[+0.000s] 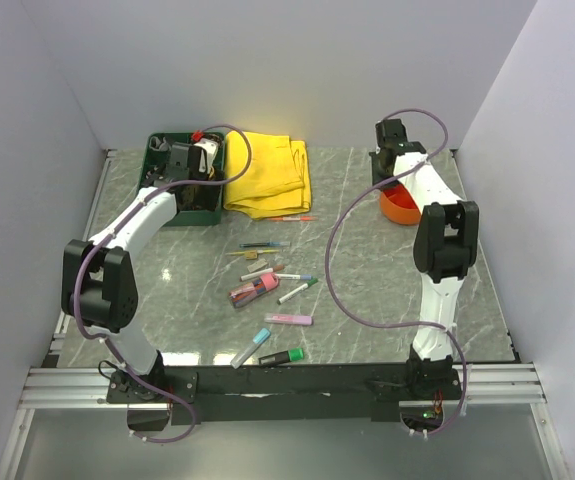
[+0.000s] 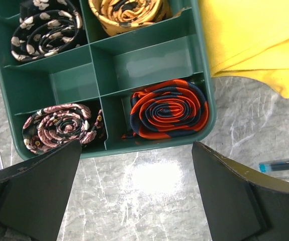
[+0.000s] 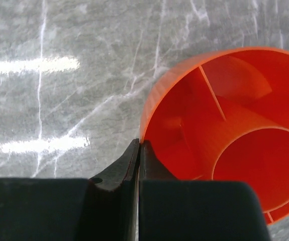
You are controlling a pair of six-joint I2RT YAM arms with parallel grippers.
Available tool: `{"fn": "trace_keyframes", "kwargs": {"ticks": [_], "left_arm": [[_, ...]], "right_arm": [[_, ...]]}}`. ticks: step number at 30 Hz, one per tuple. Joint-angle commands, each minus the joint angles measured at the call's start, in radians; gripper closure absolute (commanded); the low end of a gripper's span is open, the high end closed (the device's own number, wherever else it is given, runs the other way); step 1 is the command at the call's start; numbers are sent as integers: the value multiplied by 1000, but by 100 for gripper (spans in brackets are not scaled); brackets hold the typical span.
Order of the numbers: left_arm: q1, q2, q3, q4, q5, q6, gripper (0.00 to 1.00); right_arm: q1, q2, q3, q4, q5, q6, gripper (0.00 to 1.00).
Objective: Sort the stationery into containers
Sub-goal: Move the storage box to the center of the board.
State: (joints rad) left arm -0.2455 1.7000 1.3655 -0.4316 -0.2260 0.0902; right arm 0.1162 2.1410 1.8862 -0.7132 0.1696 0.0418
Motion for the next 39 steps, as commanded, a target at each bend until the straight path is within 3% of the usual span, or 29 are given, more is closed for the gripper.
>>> {"fn": "trace_keyframes", "kwargs": {"ticks": [1, 3, 16, 22, 30, 31, 34, 39], "left_arm": [[-3, -22, 9, 8, 78, 81, 0], [-3, -37, -9, 1, 115, 127, 1], [6, -158, -77, -9, 442, 410, 1], [26, -214, -123, -54, 574, 581, 1], [26, -162, -54, -162, 665, 658, 1], [28, -155, -48, -170, 665, 660, 1], [26, -135, -26, -185, 668, 663, 1], [28, -125, 32, -234, 694, 683, 1]], "right_arm": [[33, -88, -64, -5, -59, -95, 100], [46, -121, -99, -17, -160, -156, 100], [191, -323, -351, 12, -430, -445, 100], [206, -386, -420, 0, -502, -588, 100], [206, -437, -473, 32, -489, -642, 100], [206, -446, -483, 49, -483, -635, 98], [204, -451, -458, 43, -490, -599, 65], [204, -466, -382, -9, -528, -547, 50]]}}
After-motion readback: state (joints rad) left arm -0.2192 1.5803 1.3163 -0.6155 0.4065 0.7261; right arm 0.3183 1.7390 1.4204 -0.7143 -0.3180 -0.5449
